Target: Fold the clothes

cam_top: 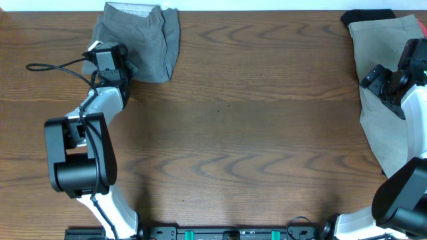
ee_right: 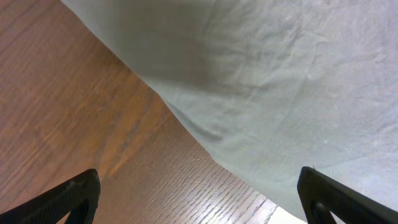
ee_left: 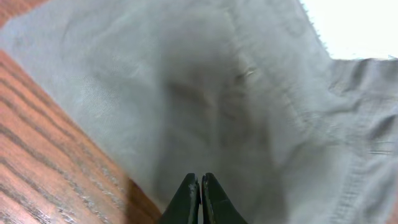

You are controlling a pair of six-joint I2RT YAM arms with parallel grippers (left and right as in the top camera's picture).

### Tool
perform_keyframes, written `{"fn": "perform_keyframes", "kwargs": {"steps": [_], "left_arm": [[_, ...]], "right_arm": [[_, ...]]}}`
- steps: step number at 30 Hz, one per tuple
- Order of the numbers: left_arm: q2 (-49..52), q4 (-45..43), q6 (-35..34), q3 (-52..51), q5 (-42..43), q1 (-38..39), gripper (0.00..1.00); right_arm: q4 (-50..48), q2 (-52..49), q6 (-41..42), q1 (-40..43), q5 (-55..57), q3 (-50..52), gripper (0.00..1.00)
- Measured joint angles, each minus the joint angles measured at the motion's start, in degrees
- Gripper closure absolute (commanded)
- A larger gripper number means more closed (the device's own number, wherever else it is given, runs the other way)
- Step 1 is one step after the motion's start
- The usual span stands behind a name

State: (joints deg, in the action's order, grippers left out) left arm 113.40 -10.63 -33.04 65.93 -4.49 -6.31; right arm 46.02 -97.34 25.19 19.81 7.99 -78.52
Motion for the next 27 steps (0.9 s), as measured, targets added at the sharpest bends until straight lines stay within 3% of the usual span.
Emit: {"fn": "perform_keyframes", "kwargs": {"steps": [10, 13, 18, 23, 24, 26, 27], "left_arm": [[4.5, -0.2, 1.7, 0.0, 0.0, -2.3, 0.84], [4.4, 0.2, 1.8, 0.0, 2.4, -2.7, 0.67], [1.9, 1.4, 2.1, 0.0, 8.6, -3.0, 0.5], [-7.0, 8.6, 2.0, 0.0, 13.4, -2.9, 0.32], [-9.0, 10.4, 2.1, 0.0, 13.7, -3.0, 0.26], [-13.4, 14.5, 2.4, 0.0, 14.4, -3.0, 0.05], [-15.8, 17.2, 2.1, 0.0, 14.8, -3.0, 0.02]], "right_arm": [[0.0, 0.0, 0.0, 0.0, 0.0, 0.0, 0.01], [0.0, 0.0, 0.0, 0.0, 0.0, 0.0, 0.01], [0.0, 0.0, 0.0, 0.0, 0.0, 0.0, 0.01], [0.0, 0.0, 0.0, 0.0, 0.0, 0.0, 0.01], [0.0, 0.0, 0.0, 0.0, 0.0, 0.0, 0.01], [0.0, 0.0, 0.0, 0.0, 0.0, 0.0, 0.01], [0.0, 0.0, 0.0, 0.0, 0.0, 0.0, 0.01]]}}
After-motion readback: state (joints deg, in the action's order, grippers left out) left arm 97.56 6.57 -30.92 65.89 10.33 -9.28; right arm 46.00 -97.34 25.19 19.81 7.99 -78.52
